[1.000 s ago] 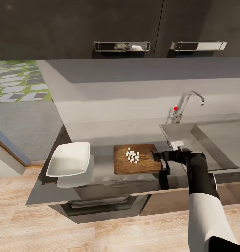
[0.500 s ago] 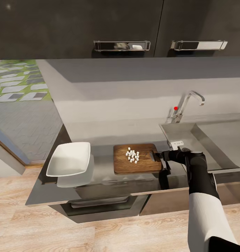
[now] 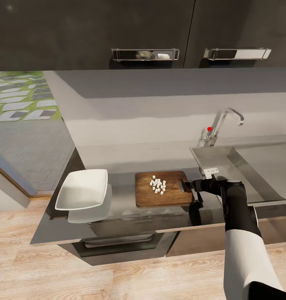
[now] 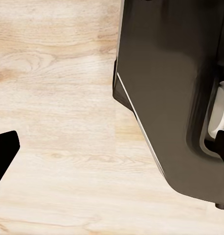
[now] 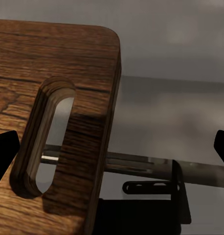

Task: In the kitchen, take the Vidalia onion out of the sink, dice it on the chopping board with the paring knife, put the diced onion into the bowl on the countertop, then place both the paring knife and the chopping board into the sink.

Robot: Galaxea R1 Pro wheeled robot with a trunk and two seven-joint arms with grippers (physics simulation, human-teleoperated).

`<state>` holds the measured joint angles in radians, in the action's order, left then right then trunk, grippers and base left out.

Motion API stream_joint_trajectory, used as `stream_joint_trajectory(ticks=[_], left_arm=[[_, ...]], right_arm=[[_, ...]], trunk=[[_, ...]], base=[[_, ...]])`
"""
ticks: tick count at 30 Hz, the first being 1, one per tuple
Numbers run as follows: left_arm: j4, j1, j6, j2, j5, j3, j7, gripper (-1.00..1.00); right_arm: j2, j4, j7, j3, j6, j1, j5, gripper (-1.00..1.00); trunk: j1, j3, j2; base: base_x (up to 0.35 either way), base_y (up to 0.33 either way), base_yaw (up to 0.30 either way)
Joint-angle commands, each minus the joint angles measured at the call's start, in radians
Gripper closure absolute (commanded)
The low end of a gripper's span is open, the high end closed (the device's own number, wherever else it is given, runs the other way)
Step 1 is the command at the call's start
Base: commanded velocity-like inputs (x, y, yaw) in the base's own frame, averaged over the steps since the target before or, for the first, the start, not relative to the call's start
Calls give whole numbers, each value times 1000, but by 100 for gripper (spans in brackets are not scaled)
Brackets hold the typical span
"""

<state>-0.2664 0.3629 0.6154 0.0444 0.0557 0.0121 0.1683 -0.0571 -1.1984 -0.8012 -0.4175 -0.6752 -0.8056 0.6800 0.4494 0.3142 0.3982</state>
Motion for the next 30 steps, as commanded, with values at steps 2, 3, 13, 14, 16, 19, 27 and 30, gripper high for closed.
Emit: stream_joint_trajectory(ticks=[2, 3, 13, 14, 16, 19, 27, 30], left_arm=[[-2, 1, 1, 0, 6, 2, 0, -100], [-2, 1, 1, 0, 6, 2, 0, -100], [-2, 1, 1, 0, 6, 2, 0, -100], [-2, 1, 1, 0, 6, 2, 0, -100], [-2, 1, 1, 0, 6, 2, 0, -100], [-2, 1, 1, 0, 6, 2, 0, -100], [-2, 1, 1, 0, 6, 2, 0, -100], [-2, 1, 1, 0, 6, 2, 0, -100]], right_arm=[[-1, -1, -10, -4, -1, -1, 10, -100], [-1, -1, -10, -4, -2, -1, 10, -100], [-1, -1, -10, -3, -3, -1, 9, -100], [-1, -1, -10, -3, -3, -1, 9, -100], [-1, -1, -10, -3, -3, -1, 9, -100], [-1, -1, -10, -3, -3, -1, 9, -100], [-1, -1, -10, -3, -3, -1, 9, -100], [-1, -1, -10, -3, -3, -1, 9, -100]], trunk=[[1, 2, 2], [1, 2, 2], [1, 13, 2], [1, 14, 2], [1, 17, 2], [1, 22, 2], [1, 34, 2], [1, 39, 2]], base=[[0, 0, 0], [0, 0, 0], [8, 13, 0], [105, 94, 0], [103, 73, 0], [36, 21, 0], [4, 2, 0], [0, 0, 0]])
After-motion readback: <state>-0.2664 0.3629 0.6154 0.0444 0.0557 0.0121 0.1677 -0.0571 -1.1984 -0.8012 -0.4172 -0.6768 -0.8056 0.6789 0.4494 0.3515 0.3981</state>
